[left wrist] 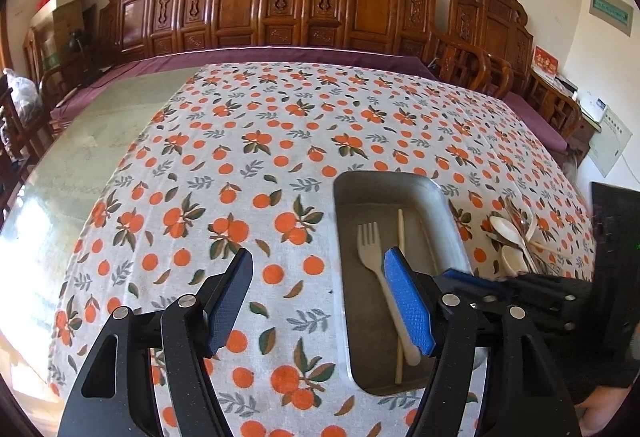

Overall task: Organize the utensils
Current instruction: 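Lower the white fork into the grey tray and open the right gripper, then grasp another wooden chopstick from the pile with the right gripper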

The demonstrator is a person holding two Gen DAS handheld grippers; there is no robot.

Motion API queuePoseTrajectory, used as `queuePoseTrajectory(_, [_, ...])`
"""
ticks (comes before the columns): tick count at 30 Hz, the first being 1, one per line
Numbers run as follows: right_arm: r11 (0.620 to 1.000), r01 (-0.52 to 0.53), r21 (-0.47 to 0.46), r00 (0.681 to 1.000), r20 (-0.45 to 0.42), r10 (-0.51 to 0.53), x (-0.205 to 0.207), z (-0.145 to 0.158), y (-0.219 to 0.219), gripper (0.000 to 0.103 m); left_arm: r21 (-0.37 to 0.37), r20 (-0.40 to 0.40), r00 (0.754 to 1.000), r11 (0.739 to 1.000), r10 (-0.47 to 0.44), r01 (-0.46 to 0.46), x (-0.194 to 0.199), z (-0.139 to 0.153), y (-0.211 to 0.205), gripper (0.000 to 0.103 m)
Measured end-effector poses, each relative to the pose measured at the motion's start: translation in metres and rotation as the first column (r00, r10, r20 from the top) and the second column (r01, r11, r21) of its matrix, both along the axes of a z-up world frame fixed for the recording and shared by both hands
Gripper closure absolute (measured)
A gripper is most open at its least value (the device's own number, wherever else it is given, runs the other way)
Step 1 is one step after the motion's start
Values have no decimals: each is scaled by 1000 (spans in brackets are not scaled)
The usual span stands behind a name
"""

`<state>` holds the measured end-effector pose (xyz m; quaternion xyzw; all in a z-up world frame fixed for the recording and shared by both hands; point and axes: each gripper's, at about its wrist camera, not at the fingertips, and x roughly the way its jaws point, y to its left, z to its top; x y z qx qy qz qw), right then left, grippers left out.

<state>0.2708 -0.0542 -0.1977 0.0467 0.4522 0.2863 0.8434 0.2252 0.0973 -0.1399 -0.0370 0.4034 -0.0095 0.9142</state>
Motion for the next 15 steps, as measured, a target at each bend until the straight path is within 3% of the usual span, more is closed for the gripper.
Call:
queuePoseTrajectory(8, [993, 86, -84, 990, 121, -76, -11, 28, -83, 91, -8, 10, 997, 997, -73, 73, 0, 0, -34, 24])
queuePoseTrajectory(15, [972, 160, -173, 979, 156, -133, -9, 23, -149, 91, -16, 25, 989, 989, -146, 146, -6, 0, -65, 21])
